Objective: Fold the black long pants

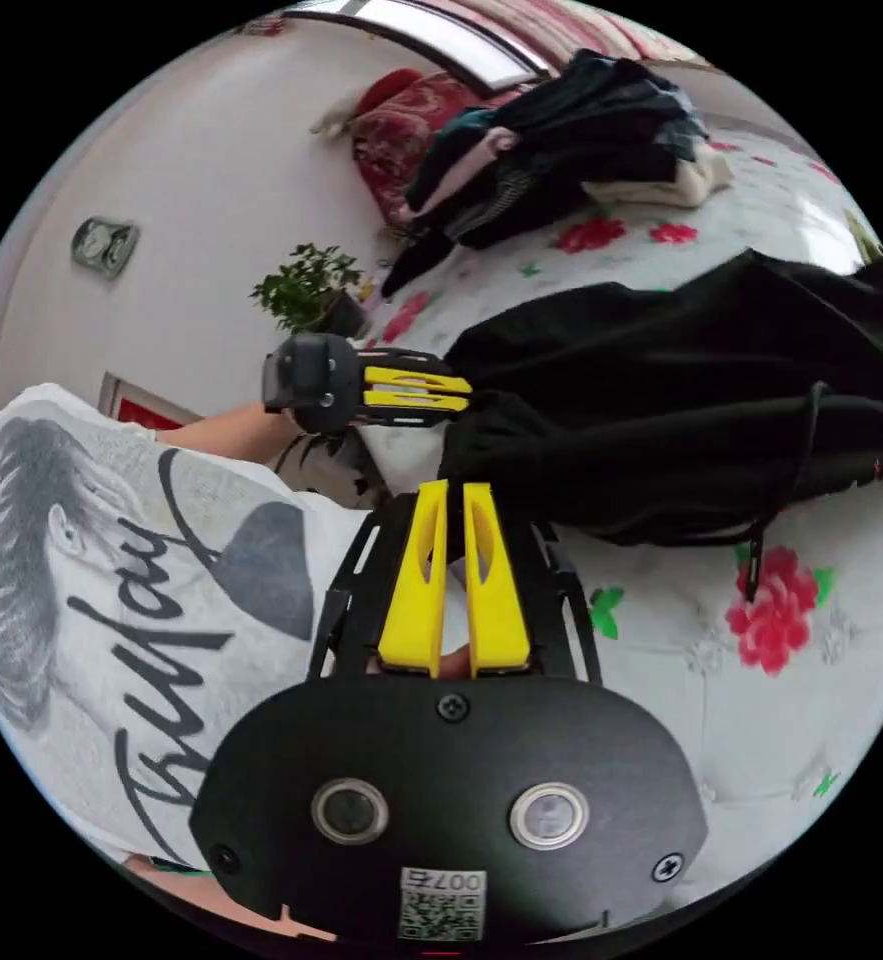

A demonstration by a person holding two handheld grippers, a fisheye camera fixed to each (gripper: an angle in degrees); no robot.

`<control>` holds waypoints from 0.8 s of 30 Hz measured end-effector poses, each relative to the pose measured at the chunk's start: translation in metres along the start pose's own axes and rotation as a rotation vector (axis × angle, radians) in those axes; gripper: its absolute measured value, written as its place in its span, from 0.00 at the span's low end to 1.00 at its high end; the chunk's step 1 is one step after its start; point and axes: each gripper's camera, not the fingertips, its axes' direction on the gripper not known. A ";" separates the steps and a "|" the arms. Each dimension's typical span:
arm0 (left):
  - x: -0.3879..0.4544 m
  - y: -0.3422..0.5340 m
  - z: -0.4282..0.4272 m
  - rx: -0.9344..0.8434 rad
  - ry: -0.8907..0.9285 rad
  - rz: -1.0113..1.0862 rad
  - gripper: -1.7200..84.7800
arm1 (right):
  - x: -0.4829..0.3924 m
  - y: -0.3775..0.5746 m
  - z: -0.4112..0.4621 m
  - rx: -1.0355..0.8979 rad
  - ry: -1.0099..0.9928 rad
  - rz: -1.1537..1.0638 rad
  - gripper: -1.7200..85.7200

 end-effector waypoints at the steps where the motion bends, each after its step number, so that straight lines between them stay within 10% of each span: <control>1: -0.028 0.032 0.004 -0.045 0.032 -0.113 0.02 | -0.015 -0.018 0.008 -0.017 -0.047 -0.073 0.02; 8: -0.131 0.178 0.017 -0.271 -0.069 -0.684 0.03 | -0.126 -0.095 0.072 -0.296 0.041 -0.549 0.03; 16: -0.124 0.256 -0.002 -0.043 0.316 -1.052 0.05 | 0.053 -0.039 -0.045 0.001 0.354 0.237 0.08; 24: -0.098 0.304 -0.104 0.221 0.238 -1.438 0.08 | 0.182 0.008 -0.179 0.547 0.286 0.845 0.10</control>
